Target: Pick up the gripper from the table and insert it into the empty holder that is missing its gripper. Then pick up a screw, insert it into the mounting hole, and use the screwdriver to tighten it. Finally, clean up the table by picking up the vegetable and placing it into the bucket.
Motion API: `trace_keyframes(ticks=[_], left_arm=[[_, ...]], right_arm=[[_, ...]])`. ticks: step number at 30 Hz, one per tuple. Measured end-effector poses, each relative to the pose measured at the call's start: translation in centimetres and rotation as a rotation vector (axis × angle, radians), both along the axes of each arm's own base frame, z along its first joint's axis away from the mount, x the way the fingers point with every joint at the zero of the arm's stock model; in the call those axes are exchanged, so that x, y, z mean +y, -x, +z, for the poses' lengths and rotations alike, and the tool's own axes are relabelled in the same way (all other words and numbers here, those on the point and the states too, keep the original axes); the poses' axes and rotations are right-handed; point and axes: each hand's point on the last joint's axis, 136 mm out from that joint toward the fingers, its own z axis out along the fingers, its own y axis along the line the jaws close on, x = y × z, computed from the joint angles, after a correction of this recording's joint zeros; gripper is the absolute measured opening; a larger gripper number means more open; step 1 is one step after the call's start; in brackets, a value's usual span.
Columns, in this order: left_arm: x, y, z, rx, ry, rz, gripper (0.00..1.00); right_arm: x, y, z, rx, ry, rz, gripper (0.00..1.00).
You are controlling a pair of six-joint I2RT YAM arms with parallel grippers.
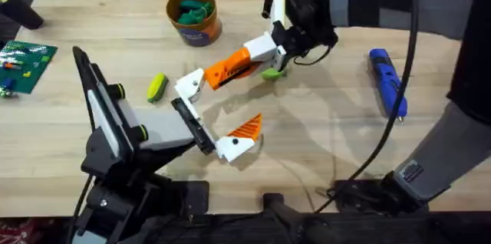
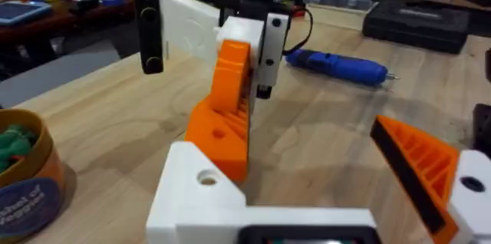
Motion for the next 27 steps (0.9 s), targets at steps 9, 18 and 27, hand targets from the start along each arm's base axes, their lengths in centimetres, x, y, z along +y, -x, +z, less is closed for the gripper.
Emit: trace_keyframes(ticks=[9, 18, 27], left_arm=[[0.1, -0.2, 0.0, -0.014, -0.008, 0.012, 0.986], [0.1, -0.2, 0.0, -0.014, -0.009, 0.012, 0.986], [0.2, -0.3, 0.1, -0.019, -0.008, 0.019, 0.986]], right_arm=[[1.2, 0.6, 0.6, -0.009, 0.003, 0.036, 0.024], [1.3, 0.7, 0.7, -0.010, 0.002, 0.038, 0.023], [2.4, 1.6, 0.7, -0.043, -0.013, 0.076, 0.024]])
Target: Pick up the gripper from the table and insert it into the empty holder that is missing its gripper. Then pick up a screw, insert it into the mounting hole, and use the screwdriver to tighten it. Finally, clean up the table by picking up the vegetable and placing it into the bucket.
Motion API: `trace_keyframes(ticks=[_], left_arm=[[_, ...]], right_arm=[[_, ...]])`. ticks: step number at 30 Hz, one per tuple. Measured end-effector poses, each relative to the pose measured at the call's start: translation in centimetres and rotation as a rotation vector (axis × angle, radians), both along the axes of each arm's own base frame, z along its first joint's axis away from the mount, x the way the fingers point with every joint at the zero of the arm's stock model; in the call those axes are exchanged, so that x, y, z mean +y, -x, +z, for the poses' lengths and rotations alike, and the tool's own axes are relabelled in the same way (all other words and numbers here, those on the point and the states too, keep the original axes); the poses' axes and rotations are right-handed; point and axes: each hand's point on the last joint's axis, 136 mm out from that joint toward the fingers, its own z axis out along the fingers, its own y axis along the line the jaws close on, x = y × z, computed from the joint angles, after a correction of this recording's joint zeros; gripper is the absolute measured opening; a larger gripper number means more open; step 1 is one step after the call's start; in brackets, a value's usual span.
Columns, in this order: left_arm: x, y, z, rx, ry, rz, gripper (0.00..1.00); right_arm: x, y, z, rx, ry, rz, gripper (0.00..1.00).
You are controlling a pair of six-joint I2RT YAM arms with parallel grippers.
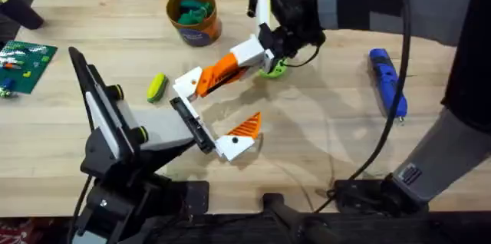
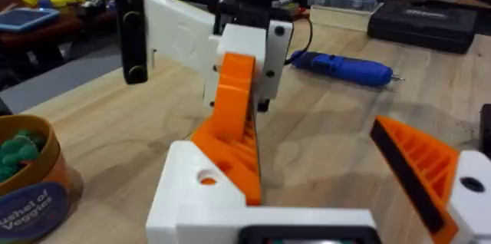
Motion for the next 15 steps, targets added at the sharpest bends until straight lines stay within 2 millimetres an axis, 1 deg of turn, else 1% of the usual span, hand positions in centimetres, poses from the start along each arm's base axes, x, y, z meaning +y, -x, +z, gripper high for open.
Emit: trace_keyframes(ticks=[7, 15], left_arm=[[0.1, -0.1, 0.1, -0.008, -0.003, 0.007, 0.986], [0.5, -0.6, 0.0, -0.004, -0.005, 0.044, 0.986]], right_arm=[[1.8, 0.3, 0.1, -0.037, -0.006, 0.037, 0.024], [2.5, 0.1, 0.1, -0.030, 0.020, 0.036, 0.023]])
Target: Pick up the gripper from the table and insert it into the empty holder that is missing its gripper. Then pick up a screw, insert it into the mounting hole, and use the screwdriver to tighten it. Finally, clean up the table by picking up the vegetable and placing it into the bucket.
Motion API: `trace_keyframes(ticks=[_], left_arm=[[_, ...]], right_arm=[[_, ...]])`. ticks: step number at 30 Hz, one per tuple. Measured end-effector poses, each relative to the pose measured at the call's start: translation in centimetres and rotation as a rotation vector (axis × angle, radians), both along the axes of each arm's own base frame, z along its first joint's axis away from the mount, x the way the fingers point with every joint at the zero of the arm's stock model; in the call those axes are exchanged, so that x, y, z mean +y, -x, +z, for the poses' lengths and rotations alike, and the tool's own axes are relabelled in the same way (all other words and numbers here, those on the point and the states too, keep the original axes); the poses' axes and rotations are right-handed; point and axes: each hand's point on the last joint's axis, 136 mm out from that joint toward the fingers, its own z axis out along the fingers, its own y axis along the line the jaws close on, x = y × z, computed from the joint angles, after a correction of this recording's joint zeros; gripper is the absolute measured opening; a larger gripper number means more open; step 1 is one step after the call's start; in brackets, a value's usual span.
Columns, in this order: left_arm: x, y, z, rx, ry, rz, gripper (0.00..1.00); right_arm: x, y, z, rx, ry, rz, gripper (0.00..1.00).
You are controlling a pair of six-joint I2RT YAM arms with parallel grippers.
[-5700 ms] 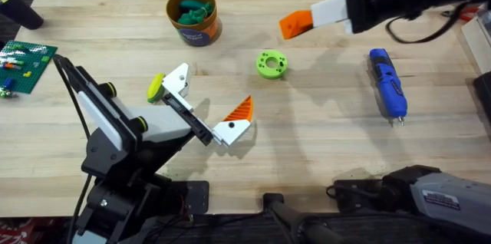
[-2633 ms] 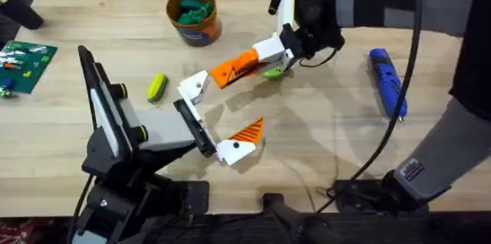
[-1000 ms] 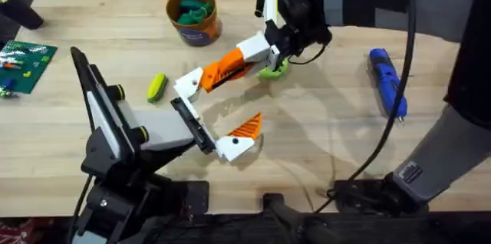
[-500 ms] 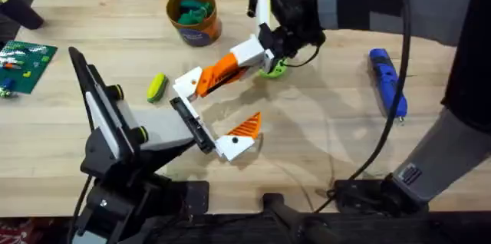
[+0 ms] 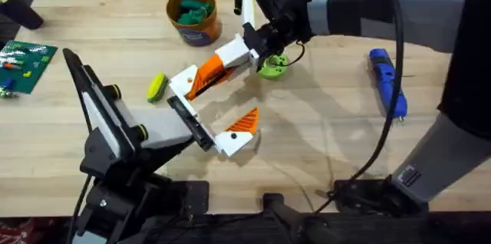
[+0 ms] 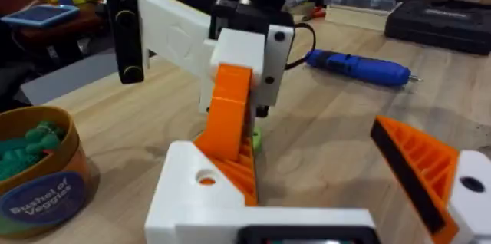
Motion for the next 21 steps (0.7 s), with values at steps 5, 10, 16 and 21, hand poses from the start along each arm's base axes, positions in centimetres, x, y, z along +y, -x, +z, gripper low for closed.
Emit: trace_keyframes(ticks=[5, 10, 16, 21], left_arm=[[0.12, -0.14, -0.01, 0.001, 0.000, 0.011, 0.988], [0.19, -0.22, 0.02, -0.001, 0.000, 0.016, 0.988], [0.32, -0.38, 0.22, -0.010, 0.002, 0.027, 0.988], [0.29, -0.35, 0.25, -0.012, 0.003, 0.025, 0.987]], right_arm=[[0.17, -0.11, 0.02, -0.001, 0.007, -0.003, 0.023], [0.30, -0.26, 0.13, -0.011, 0.004, -0.005, 0.023], [0.61, -0.82, 0.51, -0.011, -0.001, -0.011, 0.023], [0.59, -0.96, 0.57, 0.021, 0.017, -0.016, 0.023]])
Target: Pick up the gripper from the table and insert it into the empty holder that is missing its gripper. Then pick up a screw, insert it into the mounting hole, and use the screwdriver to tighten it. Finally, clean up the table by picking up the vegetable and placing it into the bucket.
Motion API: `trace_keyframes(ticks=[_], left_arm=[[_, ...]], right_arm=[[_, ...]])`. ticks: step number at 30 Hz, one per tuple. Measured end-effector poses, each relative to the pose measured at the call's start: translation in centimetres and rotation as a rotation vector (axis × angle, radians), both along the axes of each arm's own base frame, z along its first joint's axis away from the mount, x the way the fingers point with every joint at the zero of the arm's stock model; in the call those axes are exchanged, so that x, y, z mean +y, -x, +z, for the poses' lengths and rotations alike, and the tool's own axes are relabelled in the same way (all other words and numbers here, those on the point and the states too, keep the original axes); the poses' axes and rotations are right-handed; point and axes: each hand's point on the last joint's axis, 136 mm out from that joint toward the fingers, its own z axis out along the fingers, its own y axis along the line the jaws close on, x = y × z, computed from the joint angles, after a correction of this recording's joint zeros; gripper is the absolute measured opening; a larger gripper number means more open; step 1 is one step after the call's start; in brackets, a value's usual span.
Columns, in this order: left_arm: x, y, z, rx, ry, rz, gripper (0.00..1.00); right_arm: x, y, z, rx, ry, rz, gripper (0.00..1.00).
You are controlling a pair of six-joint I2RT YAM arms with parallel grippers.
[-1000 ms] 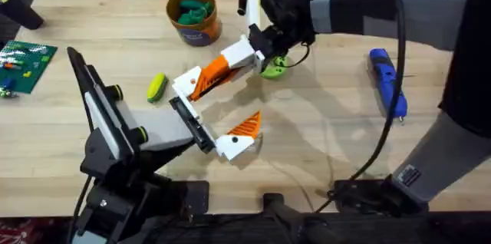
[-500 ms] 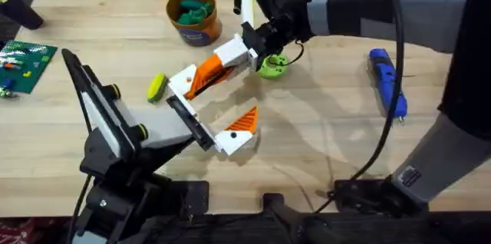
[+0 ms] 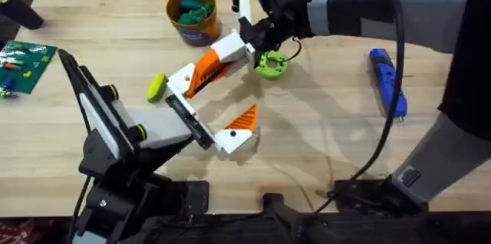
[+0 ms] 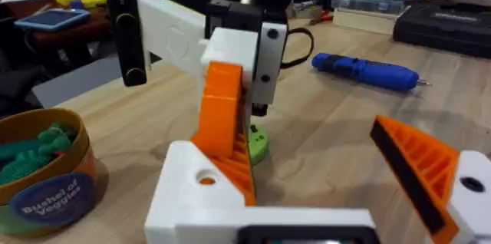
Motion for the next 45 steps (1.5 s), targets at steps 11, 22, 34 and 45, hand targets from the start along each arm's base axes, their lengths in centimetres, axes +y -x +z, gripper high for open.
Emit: trace_keyframes(ticks=[11, 22, 34, 45], left_arm=[[-0.1, 0.1, -0.3, 0.016, -0.001, -0.008, 0.987], [-1.3, 1.7, -0.4, 0.032, 0.008, -0.121, 0.986], [-1.4, 1.9, -0.4, 0.033, 0.008, -0.132, 0.986], [-1.4, 1.9, -0.4, 0.033, 0.008, -0.132, 0.986]], right_arm=[[0.0, 0.0, 0.1, 0.017, 0.005, 0.000, 0.372], [-0.4, 0.8, 2.2, 0.018, -0.048, 0.035, 0.992], [-3.9, 0.5, 1.1, 0.155, 0.033, -0.047, 0.993], [-5.2, 0.2, 1.0, 0.101, 0.001, -0.079, 0.994]])
